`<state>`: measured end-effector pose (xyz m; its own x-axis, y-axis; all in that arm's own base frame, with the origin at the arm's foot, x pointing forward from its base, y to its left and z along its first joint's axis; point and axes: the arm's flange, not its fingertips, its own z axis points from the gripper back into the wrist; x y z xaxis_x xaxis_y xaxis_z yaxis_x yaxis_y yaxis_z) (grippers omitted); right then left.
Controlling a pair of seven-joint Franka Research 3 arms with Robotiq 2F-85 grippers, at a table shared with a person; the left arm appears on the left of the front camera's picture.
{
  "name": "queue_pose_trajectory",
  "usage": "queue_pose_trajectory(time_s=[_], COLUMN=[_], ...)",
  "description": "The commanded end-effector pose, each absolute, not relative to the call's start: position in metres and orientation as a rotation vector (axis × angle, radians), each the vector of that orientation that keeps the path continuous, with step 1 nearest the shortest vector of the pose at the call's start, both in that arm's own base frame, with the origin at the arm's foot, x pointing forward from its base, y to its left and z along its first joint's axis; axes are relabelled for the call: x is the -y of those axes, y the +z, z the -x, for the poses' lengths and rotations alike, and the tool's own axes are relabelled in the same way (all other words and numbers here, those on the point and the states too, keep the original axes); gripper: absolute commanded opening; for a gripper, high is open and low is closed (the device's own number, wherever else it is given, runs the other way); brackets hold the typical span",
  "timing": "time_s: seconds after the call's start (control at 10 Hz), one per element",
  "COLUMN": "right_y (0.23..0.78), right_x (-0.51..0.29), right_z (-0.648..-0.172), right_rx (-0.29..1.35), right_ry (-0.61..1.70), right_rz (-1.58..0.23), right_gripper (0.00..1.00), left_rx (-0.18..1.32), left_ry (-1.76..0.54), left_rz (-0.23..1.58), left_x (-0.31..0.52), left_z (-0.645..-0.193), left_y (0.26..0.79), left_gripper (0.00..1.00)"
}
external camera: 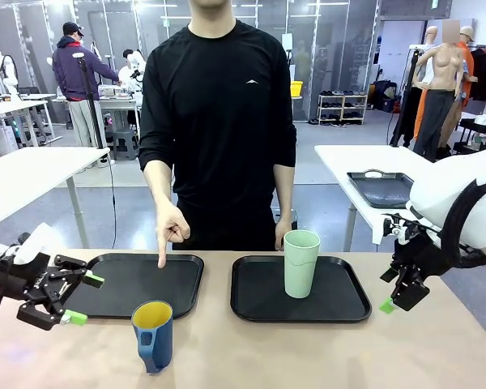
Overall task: Sort and store the cups by type.
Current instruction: Pick up the Handle plastic cup and place it into the empty Flat Tray.
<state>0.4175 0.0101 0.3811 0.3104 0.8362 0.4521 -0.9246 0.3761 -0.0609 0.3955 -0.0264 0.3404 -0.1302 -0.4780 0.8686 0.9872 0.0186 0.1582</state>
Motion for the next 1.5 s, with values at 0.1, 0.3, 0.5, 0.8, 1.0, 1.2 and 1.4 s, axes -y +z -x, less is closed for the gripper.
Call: queue_pose_trajectory(time_s=[0.1, 0.3, 0.5, 0.8, 1.0, 1.2, 1.4], right_y=[0.38, 0.38, 0.38, 0.38, 0.38, 0.38, 0.38], right_x=[-0.011, -0.011, -0.011, -0.011, -0.011, -0.011, -0.011], right_z=[-0.419, -0.419, -0.419, -0.419, -0.419, -0.419, -0.419], right_rx=[0.442, 0.442, 0.442, 0.442, 0.442, 0.442, 0.442], right_ry=[1.172, 1.172, 1.172, 1.172, 1.172, 1.172, 1.172], right_rz=[-0.212, -0.212, -0.212, -0.212, -0.212, -0.212, -0.212], right_gripper=[1.0, 1.0, 1.0, 1.0, 1.0, 1.0, 1.0], left_rx=[1.012, 0.987, 0.987, 0.943, 0.916, 0.868, 0.865], left_ry=[-1.415, -1.425, -1.425, -1.415, -1.427, -1.456, -1.452], left_rz=[0.805, 0.784, 0.784, 0.797, 0.87, 0.967, 1.024], left_x=[0.019, 0.022, 0.022, 0.026, 0.03, 0.033, 0.041], left_z=[-0.412, -0.402, -0.402, -0.415, -0.419, -0.415, -0.412], left_y=[0.334, 0.335, 0.335, 0.321, 0.3, 0.279, 0.256], left_gripper=[1.0, 1.0, 1.0, 1.0, 1.0, 1.0, 1.0])
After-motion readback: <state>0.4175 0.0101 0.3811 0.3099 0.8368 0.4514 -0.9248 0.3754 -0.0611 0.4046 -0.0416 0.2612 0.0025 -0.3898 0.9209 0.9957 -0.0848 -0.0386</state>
